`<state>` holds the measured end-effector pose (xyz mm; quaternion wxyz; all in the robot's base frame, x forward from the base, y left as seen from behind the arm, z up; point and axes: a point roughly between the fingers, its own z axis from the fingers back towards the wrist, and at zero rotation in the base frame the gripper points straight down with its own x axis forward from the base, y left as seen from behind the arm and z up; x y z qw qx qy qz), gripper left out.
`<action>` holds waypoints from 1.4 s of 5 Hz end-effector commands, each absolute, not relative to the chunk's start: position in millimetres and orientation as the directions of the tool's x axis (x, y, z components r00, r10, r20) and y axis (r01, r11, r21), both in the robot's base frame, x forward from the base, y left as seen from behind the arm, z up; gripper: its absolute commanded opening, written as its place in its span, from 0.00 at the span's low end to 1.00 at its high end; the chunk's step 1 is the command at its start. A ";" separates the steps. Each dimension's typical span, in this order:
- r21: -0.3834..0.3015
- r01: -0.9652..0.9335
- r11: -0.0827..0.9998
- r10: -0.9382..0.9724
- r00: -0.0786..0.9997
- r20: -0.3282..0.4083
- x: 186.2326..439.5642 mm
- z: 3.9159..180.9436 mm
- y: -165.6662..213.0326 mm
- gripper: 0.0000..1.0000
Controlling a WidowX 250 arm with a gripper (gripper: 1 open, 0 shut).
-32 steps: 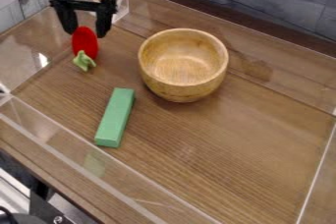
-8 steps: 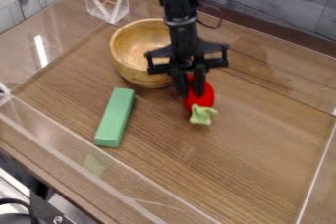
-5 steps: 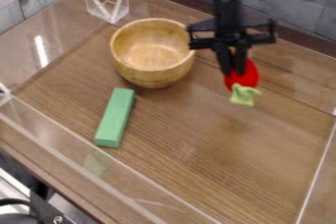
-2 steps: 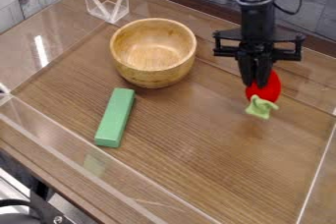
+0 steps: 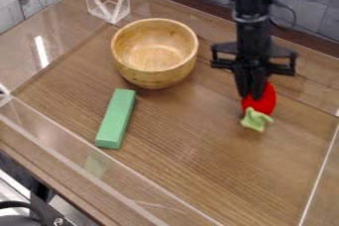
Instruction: Move the red fruit to the right
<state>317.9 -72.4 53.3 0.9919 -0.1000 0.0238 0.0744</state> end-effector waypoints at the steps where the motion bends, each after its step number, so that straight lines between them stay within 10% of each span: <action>1: -0.198 -0.174 0.965 0.175 0.984 -0.011 318.3 57.8 -84.9 0.00; 7: -0.185 -0.071 0.980 0.077 0.997 0.021 344.4 58.4 -84.2 0.00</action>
